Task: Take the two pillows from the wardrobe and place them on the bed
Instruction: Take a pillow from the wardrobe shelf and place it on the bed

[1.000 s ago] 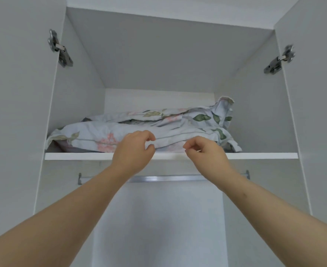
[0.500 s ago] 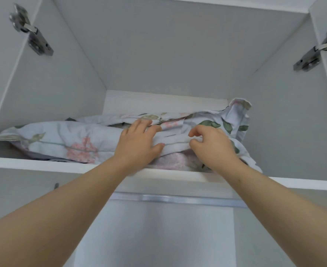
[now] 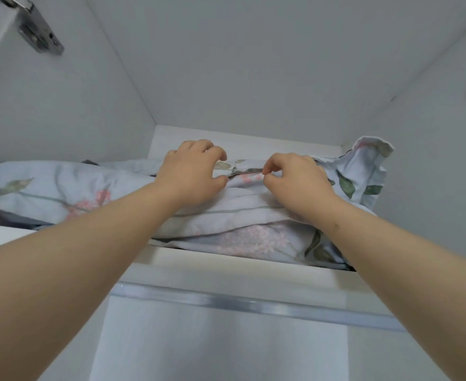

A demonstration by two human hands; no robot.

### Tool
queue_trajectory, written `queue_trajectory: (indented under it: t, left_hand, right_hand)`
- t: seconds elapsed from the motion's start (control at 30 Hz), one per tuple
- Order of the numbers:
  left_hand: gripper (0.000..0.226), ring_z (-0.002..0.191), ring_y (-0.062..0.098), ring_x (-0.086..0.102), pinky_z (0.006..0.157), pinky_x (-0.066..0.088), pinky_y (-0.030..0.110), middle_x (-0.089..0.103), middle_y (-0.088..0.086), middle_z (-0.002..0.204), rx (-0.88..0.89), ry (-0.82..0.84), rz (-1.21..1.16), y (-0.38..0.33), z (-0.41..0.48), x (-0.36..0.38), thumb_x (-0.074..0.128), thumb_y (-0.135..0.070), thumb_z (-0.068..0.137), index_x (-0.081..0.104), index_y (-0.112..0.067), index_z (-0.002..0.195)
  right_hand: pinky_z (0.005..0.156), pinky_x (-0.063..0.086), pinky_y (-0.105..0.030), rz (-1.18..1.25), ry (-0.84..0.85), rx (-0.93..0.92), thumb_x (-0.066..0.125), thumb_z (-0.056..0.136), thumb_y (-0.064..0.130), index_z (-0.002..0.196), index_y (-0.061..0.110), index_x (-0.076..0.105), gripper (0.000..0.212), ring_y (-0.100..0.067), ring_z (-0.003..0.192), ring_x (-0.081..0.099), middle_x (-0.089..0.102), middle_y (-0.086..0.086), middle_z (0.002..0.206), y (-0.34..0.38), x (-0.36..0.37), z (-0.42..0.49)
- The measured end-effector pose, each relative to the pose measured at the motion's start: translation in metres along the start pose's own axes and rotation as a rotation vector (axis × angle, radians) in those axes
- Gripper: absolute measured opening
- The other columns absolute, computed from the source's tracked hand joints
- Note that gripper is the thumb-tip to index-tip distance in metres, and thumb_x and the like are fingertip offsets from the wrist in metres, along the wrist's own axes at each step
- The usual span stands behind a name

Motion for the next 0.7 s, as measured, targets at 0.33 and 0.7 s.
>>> queue_trajectory:
  t: [0.33,0.7]
  left_hand:
    - [0.051,0.127,0.027,0.038,0.100,0.034,0.041,0.039,0.003,0.140,0.004,0.071,-0.033,0.019,0.033,0.036,0.055,-0.038,0.083,0.037,-0.021,0.128]
    - [0.065,0.131,0.030,0.030,0.107,0.031,0.042,0.026,0.003,0.147,-0.081,0.136,-0.152,0.034,0.033,0.047,0.058,-0.044,0.082,0.028,-0.028,0.137]
  right_hand:
    - [0.098,0.032,-0.041,-0.227,0.039,0.103,0.041,0.089,0.028,0.115,0.021,0.057,0.031,-0.032,0.119,0.040,0.053,-0.010,0.127,-0.010,0.044,0.055]
    - [0.106,0.026,-0.048,-0.536,0.208,0.222,0.044,0.092,0.022,0.129,0.018,0.045,0.037,-0.035,0.131,0.030,0.038,-0.012,0.142,-0.033,0.078,0.078]
Point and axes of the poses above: each hand's wrist, its own z-axis towards the middle knuckle, its own x-axis out of the palm, y = z × x, the point moved 1 cm from there along z, towards the middle knuckle
